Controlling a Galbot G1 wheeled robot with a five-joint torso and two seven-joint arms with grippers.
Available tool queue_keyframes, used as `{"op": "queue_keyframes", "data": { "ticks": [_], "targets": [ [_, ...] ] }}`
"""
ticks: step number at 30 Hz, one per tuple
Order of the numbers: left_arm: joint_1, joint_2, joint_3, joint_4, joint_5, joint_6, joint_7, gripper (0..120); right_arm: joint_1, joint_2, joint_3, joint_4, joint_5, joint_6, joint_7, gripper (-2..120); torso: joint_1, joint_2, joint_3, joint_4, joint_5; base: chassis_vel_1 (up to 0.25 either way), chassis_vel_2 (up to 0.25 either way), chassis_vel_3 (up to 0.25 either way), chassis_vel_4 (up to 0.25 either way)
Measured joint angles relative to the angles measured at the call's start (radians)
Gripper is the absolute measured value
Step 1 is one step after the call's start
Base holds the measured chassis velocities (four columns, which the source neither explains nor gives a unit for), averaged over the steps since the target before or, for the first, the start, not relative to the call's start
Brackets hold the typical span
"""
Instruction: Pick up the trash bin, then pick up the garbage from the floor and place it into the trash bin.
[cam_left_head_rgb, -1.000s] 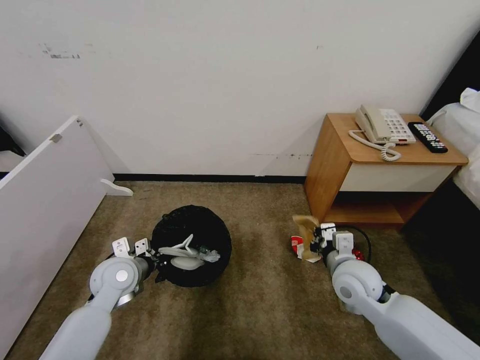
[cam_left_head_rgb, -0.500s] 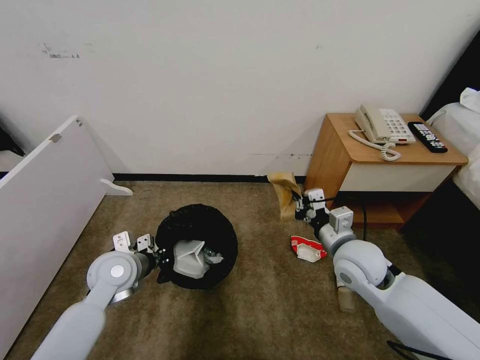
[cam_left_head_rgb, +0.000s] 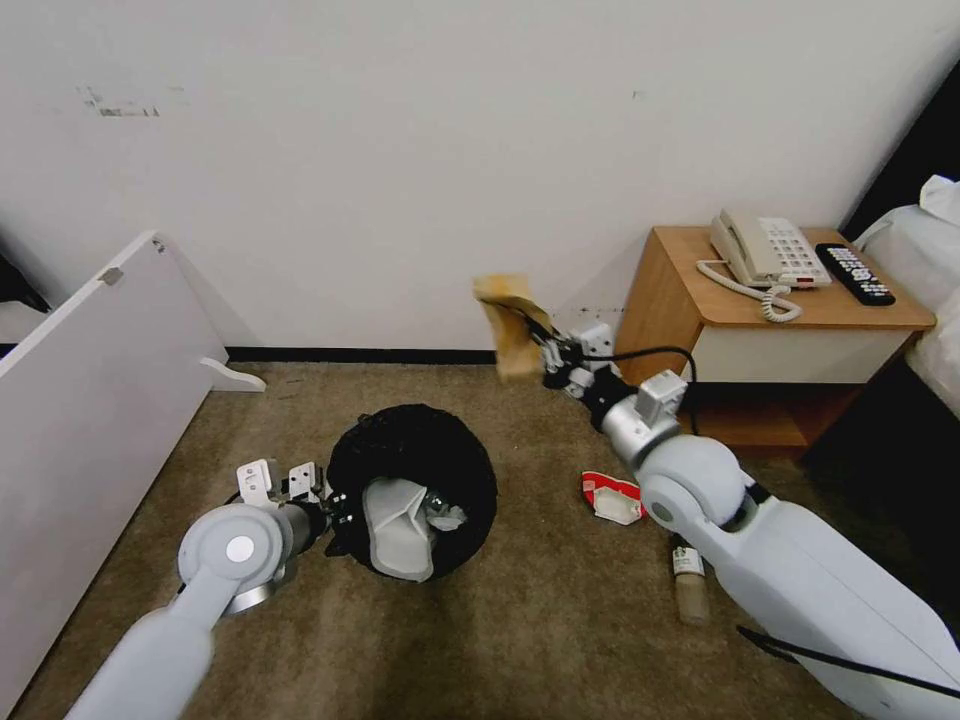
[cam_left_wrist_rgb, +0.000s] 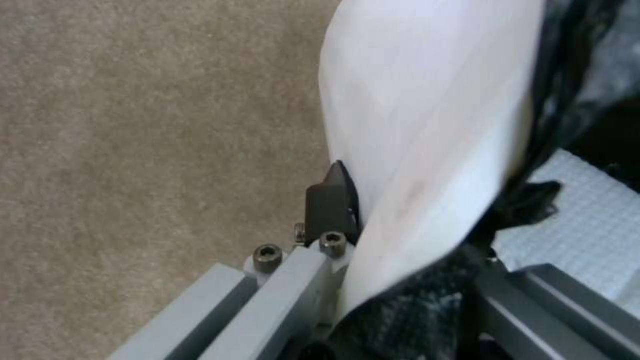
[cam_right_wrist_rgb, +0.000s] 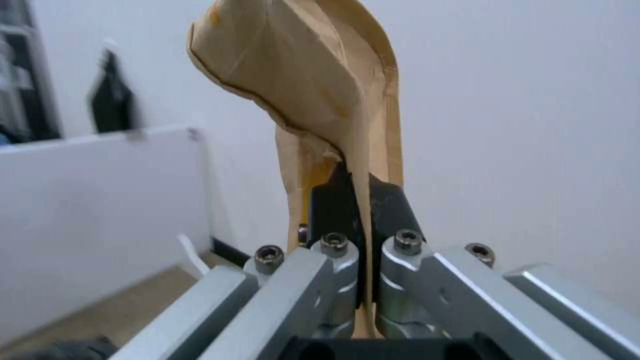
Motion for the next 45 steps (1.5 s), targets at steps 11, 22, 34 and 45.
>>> {"op": "queue_keyframes", "data": {
  "ticks": [11, 22, 34, 45],
  "targets": [
    [-0.037, -0.028, 0.005, -0.054, -0.181, -0.002, -0.129, 0, 0.101, 0.047, -0.083, -0.02, 0.039, 0.172, -0.253, 0, 0.0, 0.0, 0.0, 0.0001, -0.0001, 0.0, 0.0, 0.0, 0.0],
    [-0.075, -0.064, -0.02, -0.075, -0.388, -0.047, -0.275, 0, 0.056, 0.038, -0.098, -0.035, 0.009, 0.222, -0.381, 0, 0.0, 0.0, 0.0, 0.0, 0.0002, 0.0, 0.0, 0.0, 0.0],
    [-0.086, -0.103, -0.042, -0.081, -0.463, -0.084, -0.33, 0, -0.02, 0.026, -0.092, -0.059, -0.048, 0.25, -0.431, 0, 0.0, 0.0, 0.0, 0.0001, 0.0, 0.0, 0.0, 0.0, 0.0],
    [-0.067, -0.11, -0.041, -0.103, -0.466, -0.091, -0.338, 0, -0.063, 0.038, -0.09, -0.107, -0.114, 0.268, -0.461, 0, 0.0, 0.0, 0.0, 0.0001, 0.0, 0.0, 0.0, 0.0, 0.0]
  ]
}}
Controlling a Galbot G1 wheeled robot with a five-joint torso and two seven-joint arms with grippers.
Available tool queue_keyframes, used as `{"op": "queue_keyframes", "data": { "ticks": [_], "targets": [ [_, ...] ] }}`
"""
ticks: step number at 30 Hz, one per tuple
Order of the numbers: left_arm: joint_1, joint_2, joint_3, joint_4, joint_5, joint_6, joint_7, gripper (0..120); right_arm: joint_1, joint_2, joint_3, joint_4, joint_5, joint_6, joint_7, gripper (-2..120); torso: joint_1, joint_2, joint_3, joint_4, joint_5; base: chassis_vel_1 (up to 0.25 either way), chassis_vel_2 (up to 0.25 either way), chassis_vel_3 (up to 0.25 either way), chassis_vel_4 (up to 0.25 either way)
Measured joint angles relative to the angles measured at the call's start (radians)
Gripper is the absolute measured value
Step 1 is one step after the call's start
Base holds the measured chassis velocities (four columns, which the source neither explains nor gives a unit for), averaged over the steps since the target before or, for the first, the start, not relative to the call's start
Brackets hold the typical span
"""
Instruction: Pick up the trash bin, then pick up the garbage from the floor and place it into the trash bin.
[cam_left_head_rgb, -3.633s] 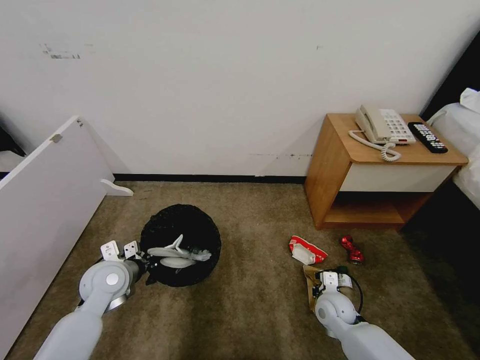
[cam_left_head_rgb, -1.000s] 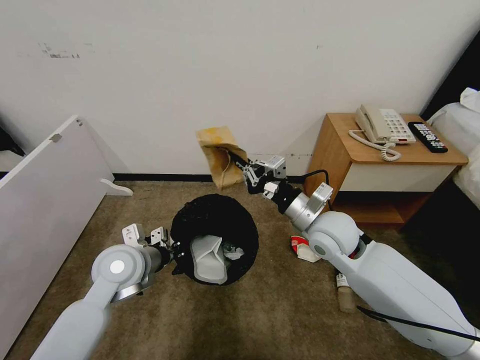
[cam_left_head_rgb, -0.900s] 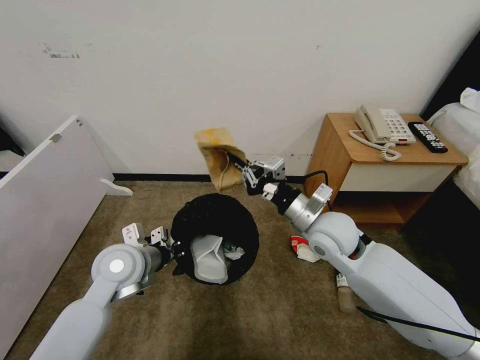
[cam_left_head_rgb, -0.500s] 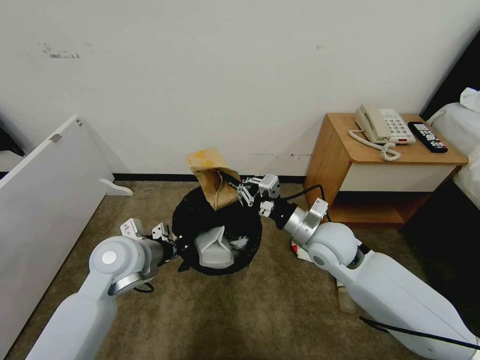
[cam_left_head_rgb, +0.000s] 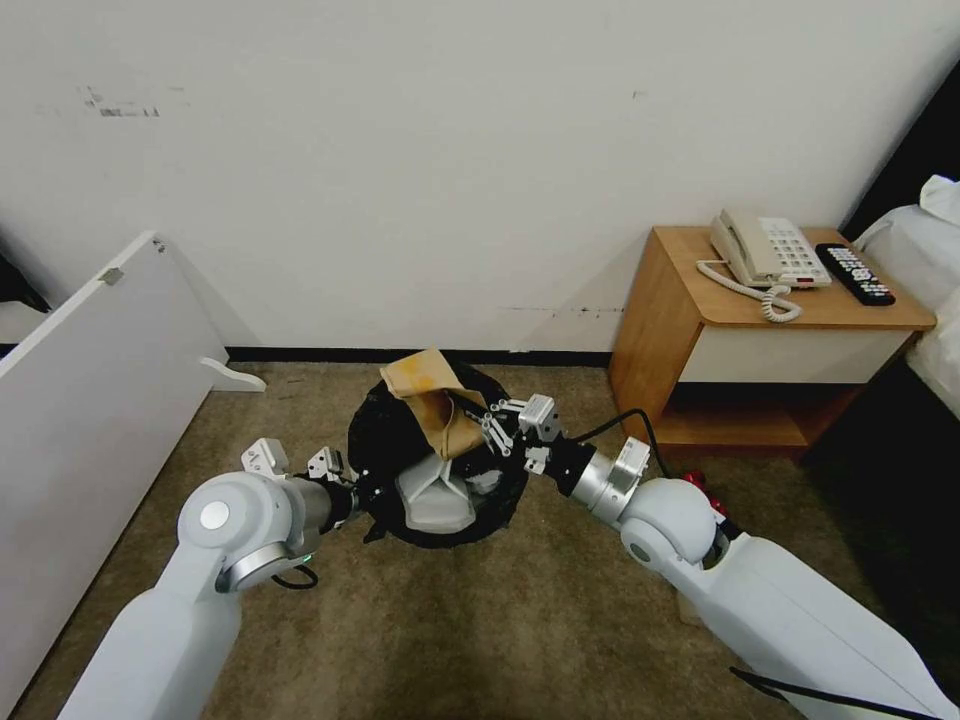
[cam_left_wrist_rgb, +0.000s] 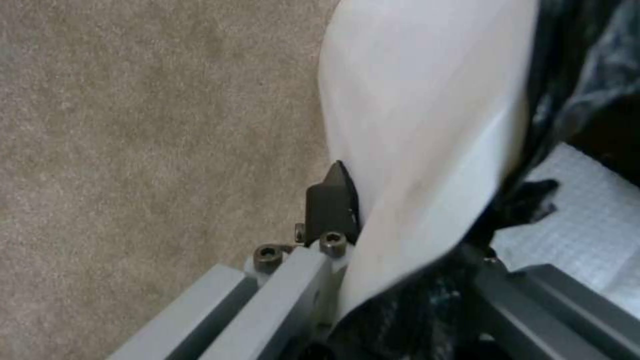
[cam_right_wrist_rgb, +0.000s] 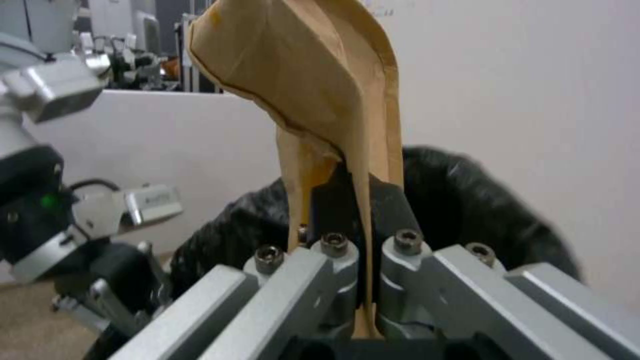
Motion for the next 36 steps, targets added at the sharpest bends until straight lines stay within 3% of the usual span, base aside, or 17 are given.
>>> {"op": "queue_keyframes", "data": {
  "ticks": [15, 36],
  "targets": [
    [0.0, 0.005, 0.007, -0.017, 0.009, -0.001, -0.006, 0, 0.105, 0.055, -0.095, -0.082, -0.022, 0.011, -0.011, 0, 0.0, 0.0, 0.0, 0.0001, -0.0001, 0.0, 0.0, 0.0, 0.0],
    [0.006, 0.006, -0.004, -0.041, 0.015, 0.003, 0.0, 0, 0.202, 0.038, -0.186, -0.121, 0.016, -0.008, 0.008, 2, 0.0, 0.0, 0.0, 0.0, 0.0, 0.0, 0.0, 0.0, 0.0]
  ]
}}
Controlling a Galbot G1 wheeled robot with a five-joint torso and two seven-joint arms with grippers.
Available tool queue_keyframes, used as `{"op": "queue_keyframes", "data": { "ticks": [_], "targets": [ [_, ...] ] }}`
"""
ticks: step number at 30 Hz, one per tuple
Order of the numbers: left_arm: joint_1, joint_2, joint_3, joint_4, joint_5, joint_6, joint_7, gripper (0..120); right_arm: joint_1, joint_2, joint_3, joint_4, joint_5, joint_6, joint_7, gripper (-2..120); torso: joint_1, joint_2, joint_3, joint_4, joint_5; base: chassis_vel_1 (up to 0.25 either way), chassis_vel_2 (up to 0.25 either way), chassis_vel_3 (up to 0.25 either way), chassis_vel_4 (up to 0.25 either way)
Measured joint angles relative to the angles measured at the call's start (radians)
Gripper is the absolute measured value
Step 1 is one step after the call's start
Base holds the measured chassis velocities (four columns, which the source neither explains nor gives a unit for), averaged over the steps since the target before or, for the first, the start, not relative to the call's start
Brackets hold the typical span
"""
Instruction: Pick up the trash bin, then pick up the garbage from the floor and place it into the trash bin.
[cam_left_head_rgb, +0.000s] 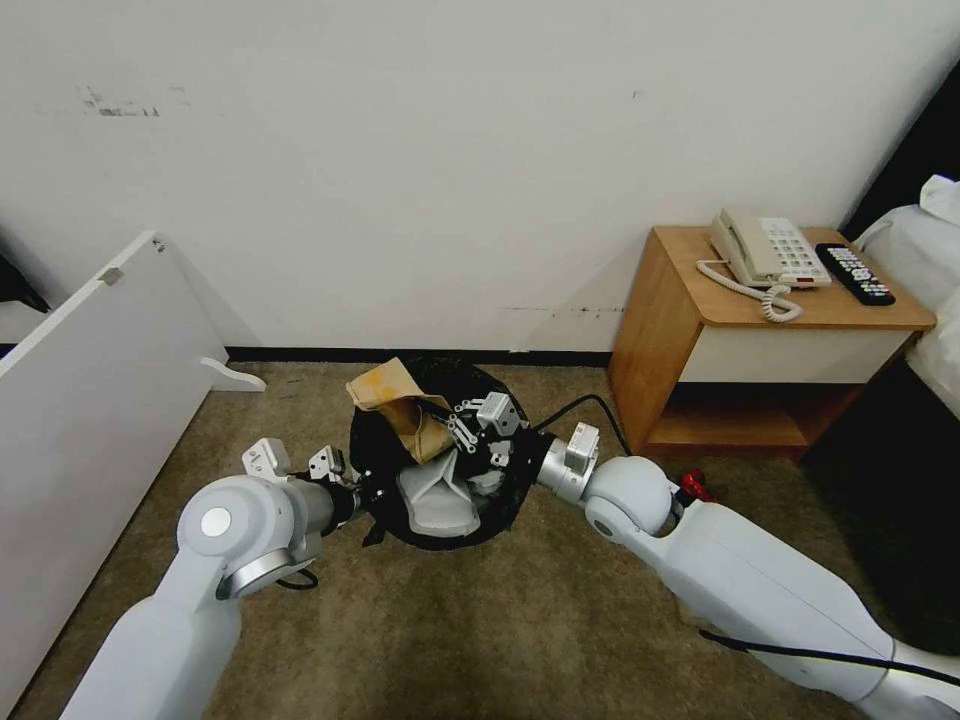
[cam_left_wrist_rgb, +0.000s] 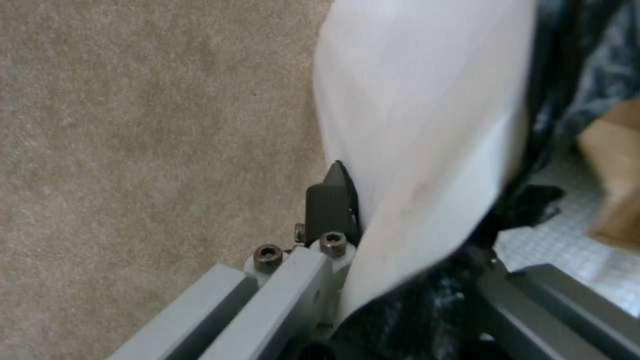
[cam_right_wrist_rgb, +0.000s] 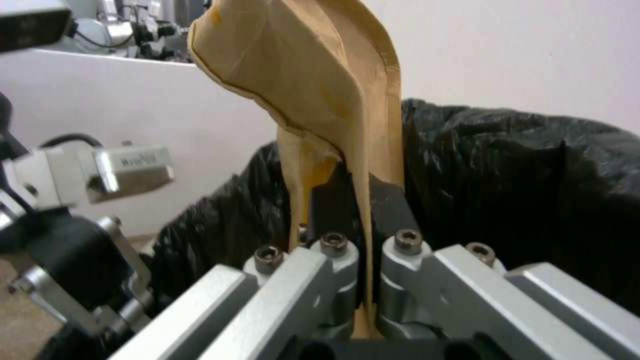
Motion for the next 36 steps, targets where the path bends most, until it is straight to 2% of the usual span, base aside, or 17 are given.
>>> {"op": "queue_keyframes", "data": {
  "ticks": [1, 7, 11, 13, 16, 18, 19, 21, 26, 36],
  "targets": [
    [0.0, 0.0, 0.0, 0.0, 0.0, 0.0, 0.0, 0, 0.0, 0.0, 0.0, 0.0, 0.0, 0.0, 0.0, 2, 0.0, 0.0, 0.0, 0.0, 0.0, 0.0, 0.0, 0.0, 0.0],
    [-0.001, 0.0, -0.01, -0.008, -0.017, -0.004, -0.002, 0, -0.004, -0.001, -0.004, -0.012, -0.009, -0.001, 0.011, 28, 0.0, 0.0, 0.0, 0.0, 0.0, 0.0, 0.0, 0.0, 0.0],
    [-0.001, 0.0, -0.012, -0.01, -0.019, -0.006, -0.002, 0, -0.007, -0.001, -0.004, -0.016, -0.011, -0.001, 0.011, 37, 0.0, 0.0, 0.0, 0.0, 0.0, 0.0, 0.0, 0.0, 0.0],
    [-0.001, -0.001, -0.019, -0.01, -0.022, -0.009, -0.003, 0, -0.011, 0.0, -0.004, -0.018, -0.014, -0.001, 0.012, 51, 0.0, 0.0, 0.0, 0.0, 0.0, 0.0, 0.0, 0.0, 0.0],
    [-0.001, -0.002, -0.022, -0.01, -0.024, -0.01, -0.003, 0, -0.013, 0.0, -0.004, -0.019, -0.015, -0.001, 0.012, 55, 0.0, 0.0, 0.0, 0.0, 0.0, 0.0, 0.0, 0.0, 0.0],
    [-0.001, -0.002, -0.024, -0.011, -0.027, -0.012, -0.003, 0, -0.014, 0.002, -0.006, -0.025, -0.018, -0.001, 0.012, 68, 0.0, 0.0, 0.0, 0.0, 0.0, 0.0, 0.0, 0.0, 0.0],
    [-0.001, -0.002, -0.024, -0.011, -0.027, -0.012, -0.003, 0, -0.014, 0.002, -0.006, -0.025, -0.018, -0.001, 0.012, 68, 0.0, 0.0, 0.0, 0.0, 0.0, 0.0, 0.0, 0.0, 0.0],
    [-0.001, -0.003, -0.025, -0.012, -0.028, -0.013, -0.004, 0, -0.013, 0.005, -0.008, -0.03, -0.019, -0.001, 0.012, 79, 0.0, 0.0, 0.0, 0.0, 0.0, 0.0, 0.0, 0.0, 0.0],
    [-0.001, -0.005, -0.026, -0.012, -0.027, -0.015, -0.004, 0, -0.013, 0.006, -0.011, -0.031, -0.02, 0.0, 0.012, 85, 0.0, 0.0, 0.0, 0.0, 0.0, 0.0, 0.0, 0.0, 0.0],
    [-0.003, -0.014, -0.026, 0.007, -0.013, -0.015, -0.003, 0, -0.008, 0.01, -0.027, -0.012, -0.018, 0.005, 0.012, 85, 0.0, 0.0, 0.0, 0.0, 0.0, 0.0, 0.0, 0.0, 0.0]
  ]
}}
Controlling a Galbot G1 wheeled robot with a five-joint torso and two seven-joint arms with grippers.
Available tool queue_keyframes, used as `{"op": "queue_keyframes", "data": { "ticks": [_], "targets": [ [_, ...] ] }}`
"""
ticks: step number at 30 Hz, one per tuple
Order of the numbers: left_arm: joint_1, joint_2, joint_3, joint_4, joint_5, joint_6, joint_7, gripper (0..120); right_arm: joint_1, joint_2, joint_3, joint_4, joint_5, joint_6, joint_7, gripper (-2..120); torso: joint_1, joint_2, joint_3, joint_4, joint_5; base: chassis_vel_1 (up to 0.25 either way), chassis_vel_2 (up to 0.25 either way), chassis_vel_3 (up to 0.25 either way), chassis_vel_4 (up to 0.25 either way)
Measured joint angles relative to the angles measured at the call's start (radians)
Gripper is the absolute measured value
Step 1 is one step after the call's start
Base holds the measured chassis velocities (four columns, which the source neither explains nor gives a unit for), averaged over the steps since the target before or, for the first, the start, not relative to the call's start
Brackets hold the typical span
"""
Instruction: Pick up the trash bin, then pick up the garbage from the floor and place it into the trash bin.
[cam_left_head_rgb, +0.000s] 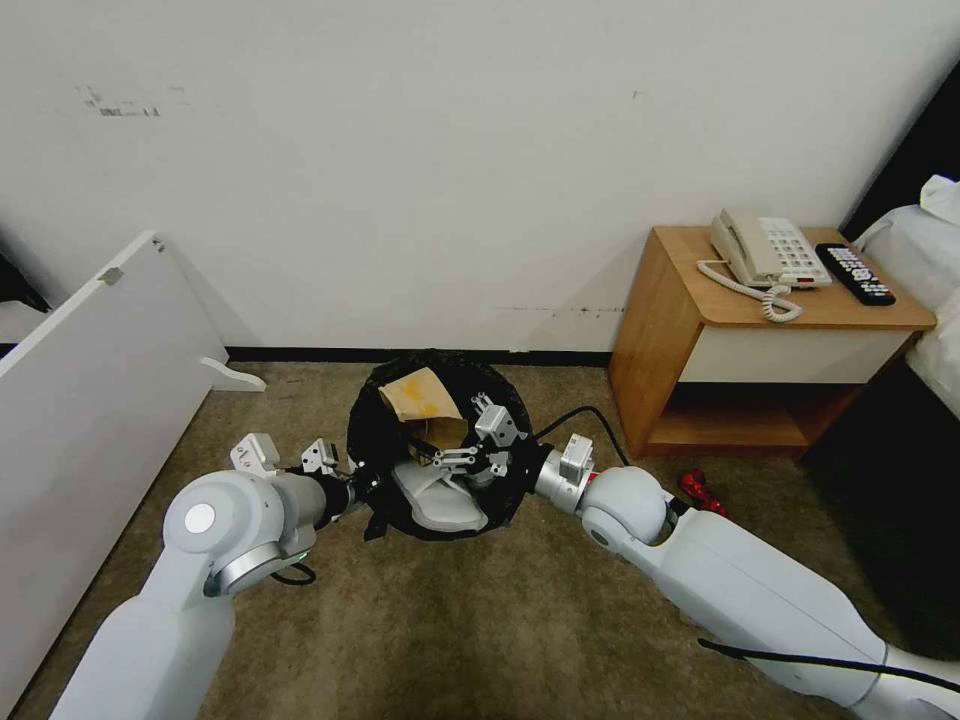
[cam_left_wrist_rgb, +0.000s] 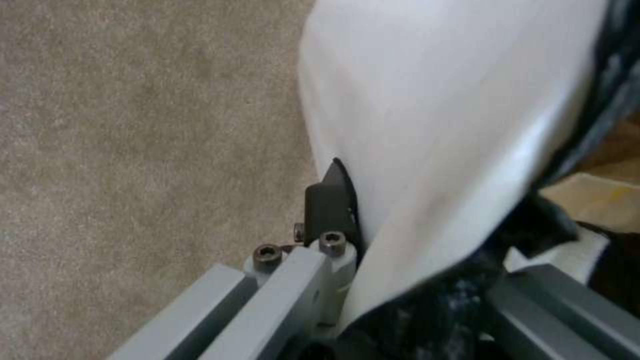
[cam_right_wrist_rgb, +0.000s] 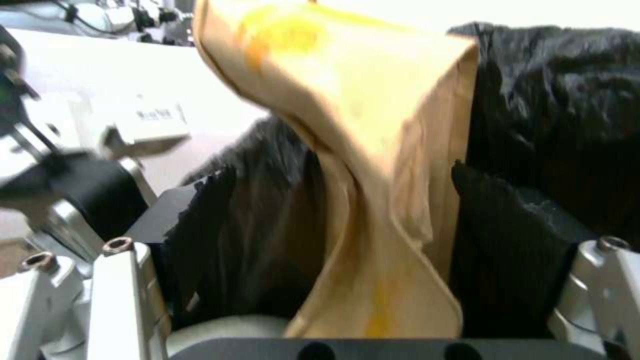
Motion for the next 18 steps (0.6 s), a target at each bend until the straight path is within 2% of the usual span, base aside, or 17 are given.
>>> {"op": "queue_keyframes", "data": {
  "ticks": [18],
  "targets": [
    [-0.009, -0.019, 0.008, 0.056, 0.053, 0.004, 0.014, 0, 0.048, 0.056, -0.06, 0.017, 0.081, -0.01, 0.032, 85, 0.0, 0.0, 0.0, 0.0001, 0.0001, 0.0, 0.0, 0.0, 0.0]
  ]
}}
